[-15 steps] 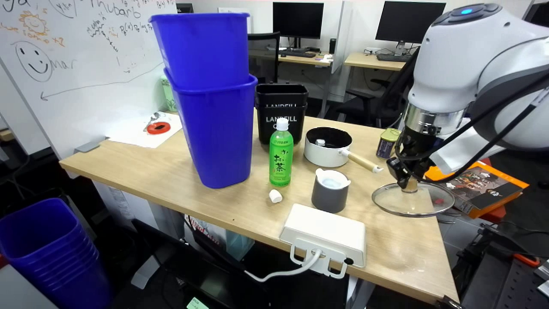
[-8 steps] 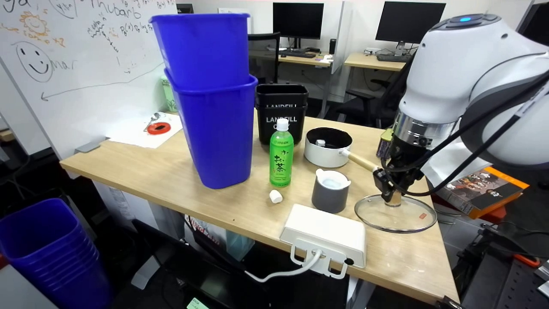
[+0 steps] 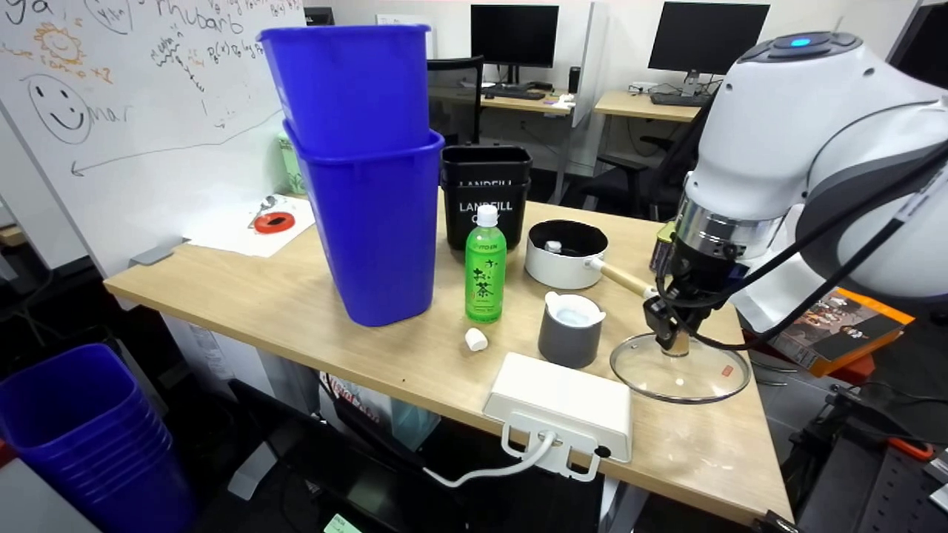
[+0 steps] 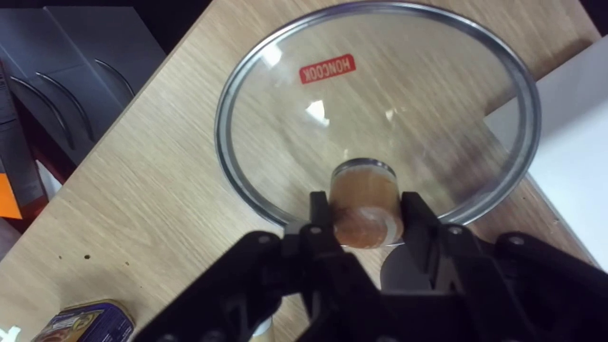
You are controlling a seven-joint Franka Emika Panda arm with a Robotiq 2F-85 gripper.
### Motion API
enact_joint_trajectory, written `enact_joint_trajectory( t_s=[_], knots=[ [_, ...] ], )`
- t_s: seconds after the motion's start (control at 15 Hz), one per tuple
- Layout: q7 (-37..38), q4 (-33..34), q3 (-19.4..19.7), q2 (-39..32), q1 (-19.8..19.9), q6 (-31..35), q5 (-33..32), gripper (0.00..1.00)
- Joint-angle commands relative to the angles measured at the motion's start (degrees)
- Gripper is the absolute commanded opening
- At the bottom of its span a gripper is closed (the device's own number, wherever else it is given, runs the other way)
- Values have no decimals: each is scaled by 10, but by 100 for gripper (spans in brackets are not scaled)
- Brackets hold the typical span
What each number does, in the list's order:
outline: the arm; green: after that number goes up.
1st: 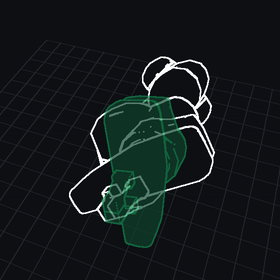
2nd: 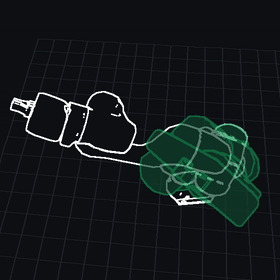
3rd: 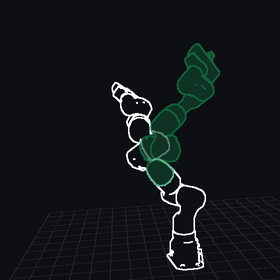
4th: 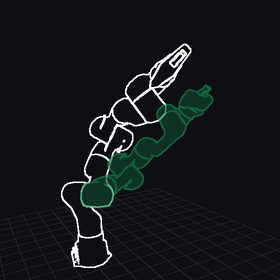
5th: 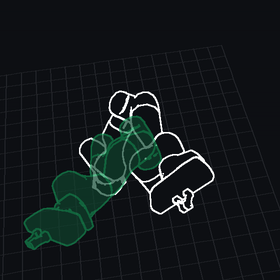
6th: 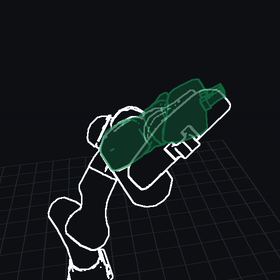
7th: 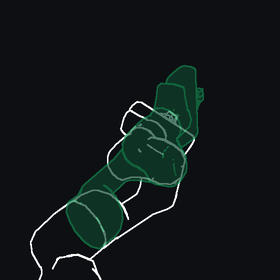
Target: Uncover the pot
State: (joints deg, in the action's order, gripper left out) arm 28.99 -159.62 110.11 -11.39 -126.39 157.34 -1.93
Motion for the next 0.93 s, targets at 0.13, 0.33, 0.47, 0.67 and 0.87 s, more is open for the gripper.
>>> enact_joint_trajectory(
  t_s=[0.13,0.33,0.47,0.67,0.87],
  knots=[
    [0,0,-79,16,100,12,-65,16],
    [-3,-1,-143,19,168,12,-77,16],
    [16,-1,-165,26,194,14,-110,16],
    [48,-1,-196,45,230,12,-154,16],
    [86,-1,-224,66,261,7,-203,16]
  ],
)
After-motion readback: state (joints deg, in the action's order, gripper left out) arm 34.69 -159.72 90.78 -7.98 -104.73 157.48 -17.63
